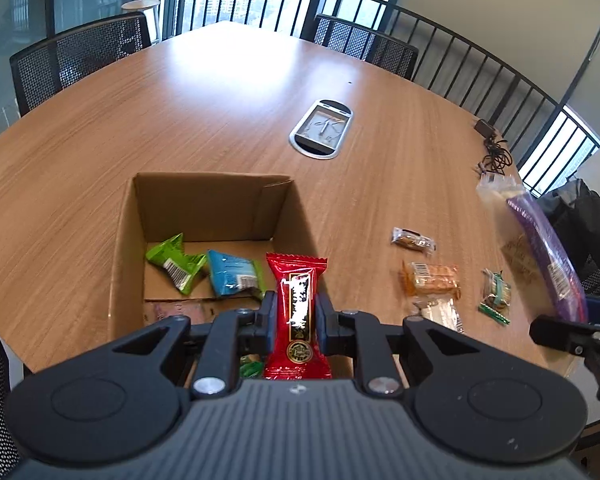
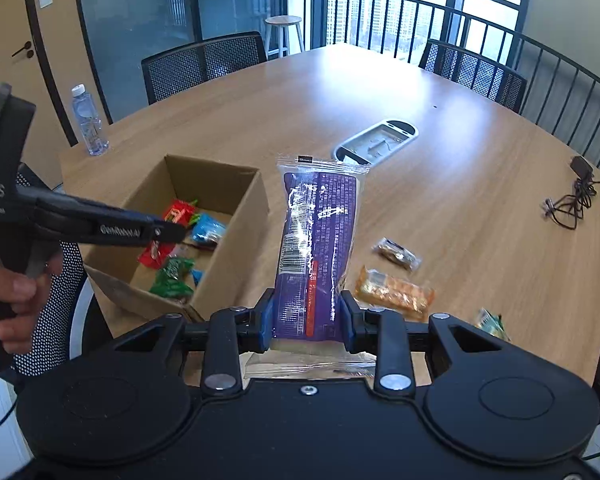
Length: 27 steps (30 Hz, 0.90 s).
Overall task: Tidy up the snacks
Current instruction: 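Carry the red bar and purple pack toward the cardboard box with both grippers, then lower both packs into the cardboard box and open both grippers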
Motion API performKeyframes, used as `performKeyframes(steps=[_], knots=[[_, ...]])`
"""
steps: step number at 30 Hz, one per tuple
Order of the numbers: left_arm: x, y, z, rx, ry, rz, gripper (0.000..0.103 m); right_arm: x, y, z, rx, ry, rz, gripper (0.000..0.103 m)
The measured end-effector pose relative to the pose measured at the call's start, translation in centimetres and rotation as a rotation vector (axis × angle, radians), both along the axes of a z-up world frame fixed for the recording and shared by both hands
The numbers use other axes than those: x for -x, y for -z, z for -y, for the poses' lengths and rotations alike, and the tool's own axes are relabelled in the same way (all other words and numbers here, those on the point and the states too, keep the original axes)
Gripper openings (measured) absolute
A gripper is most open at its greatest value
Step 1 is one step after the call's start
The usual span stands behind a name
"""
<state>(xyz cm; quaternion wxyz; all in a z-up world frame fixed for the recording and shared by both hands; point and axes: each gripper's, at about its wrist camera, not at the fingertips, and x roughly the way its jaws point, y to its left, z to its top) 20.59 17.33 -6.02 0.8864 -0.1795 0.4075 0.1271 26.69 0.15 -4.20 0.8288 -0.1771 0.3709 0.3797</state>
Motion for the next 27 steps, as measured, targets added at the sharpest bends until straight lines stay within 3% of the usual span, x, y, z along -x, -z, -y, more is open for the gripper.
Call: performKeyframes(steps=[13, 27], knots=[[0.5, 3.3, -2.8, 0.053, -0.042, -0.054, 0.019, 1.0, 0.2, -4.7, 0.003, -0.06, -0.002, 0.031], [3.2, 1.0, -5.5, 0.072, -0.107, 0.0, 0.025, 0.1, 1.4, -6.4, -0.048, -0.092, -0.043, 0.031]])
